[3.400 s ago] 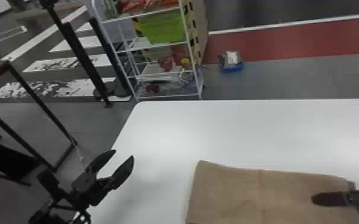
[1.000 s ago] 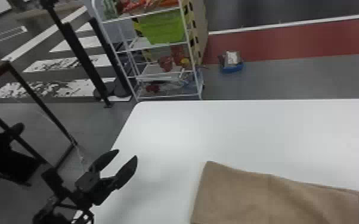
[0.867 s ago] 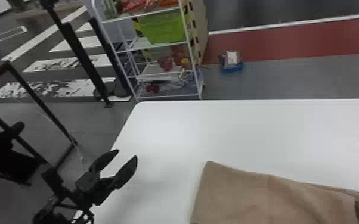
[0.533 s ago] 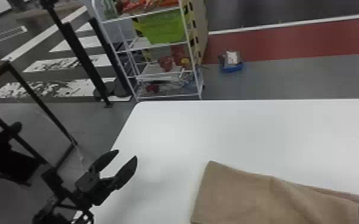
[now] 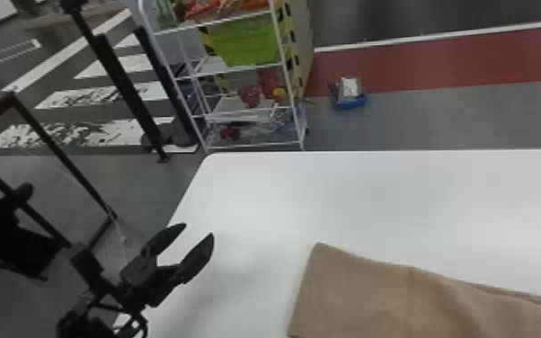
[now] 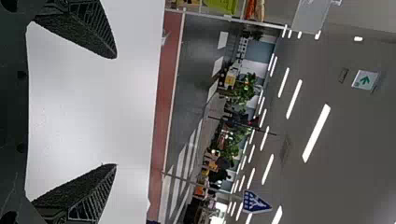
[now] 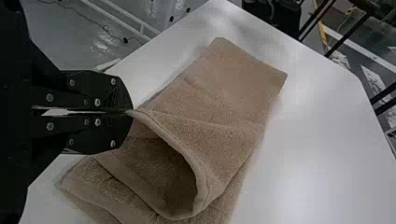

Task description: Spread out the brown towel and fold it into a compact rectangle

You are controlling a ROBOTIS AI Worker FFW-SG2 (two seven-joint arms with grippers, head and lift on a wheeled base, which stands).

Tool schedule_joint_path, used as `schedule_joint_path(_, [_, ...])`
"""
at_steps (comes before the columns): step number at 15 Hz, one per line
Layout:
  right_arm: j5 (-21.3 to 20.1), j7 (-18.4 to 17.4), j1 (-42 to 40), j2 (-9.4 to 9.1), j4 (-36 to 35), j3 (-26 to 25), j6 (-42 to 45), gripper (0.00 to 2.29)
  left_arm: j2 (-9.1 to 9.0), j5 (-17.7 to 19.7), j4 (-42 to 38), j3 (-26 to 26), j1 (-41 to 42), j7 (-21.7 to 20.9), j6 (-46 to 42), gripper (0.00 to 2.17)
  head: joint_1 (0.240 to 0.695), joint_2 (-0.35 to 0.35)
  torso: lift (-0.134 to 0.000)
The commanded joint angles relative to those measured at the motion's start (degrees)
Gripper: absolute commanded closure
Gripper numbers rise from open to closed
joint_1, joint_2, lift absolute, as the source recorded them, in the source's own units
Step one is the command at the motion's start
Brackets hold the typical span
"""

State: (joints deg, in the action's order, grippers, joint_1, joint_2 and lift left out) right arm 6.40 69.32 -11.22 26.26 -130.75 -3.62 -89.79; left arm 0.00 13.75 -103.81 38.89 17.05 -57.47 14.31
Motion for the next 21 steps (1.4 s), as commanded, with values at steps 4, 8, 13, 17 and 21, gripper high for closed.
schedule_joint_path(4, [-3.0,2.6,-4.3,2.04,0.9,0.5,-0.3,1.18,-0.15,-0.4,-0.3,-0.3,0.0,0.0,0.1,0.05,0.695,0.340,-0.124])
schedule_joint_path(8, [-5.8,3.7,-5.3,2.31,1.9,0.9,-0.3,0.33,-0.15,-0.8,-0.2,-1.5,0.0,0.4,0.1,0.05,0.695,0.324,-0.124])
schedule_joint_path(13, [-3.8,2.8,-5.0,1.16,1.7,-2.3,-0.3,0.20,-0.15,-1.1,0.0,-1.4,0.0,0.4,-0.1,0.05,0.695,0.296,-0.124])
schedule_joint_path(17, [-4.3,1.9,-3.1,1.16,4.4,-1.4,-0.3,0.23,-0.15,-1.1,0.3,-1.5,0.0,0.4,-0.3,0.05,0.695,0.288,-0.124])
schedule_joint_path(21, [-2.9,0.0,0.2,-0.33,7.9,0.8,-0.3,0.29,-0.15,-1.1,0.4,-1.6,0.0,0.6,-0.3,0.05,0.695,0.277,-0.124])
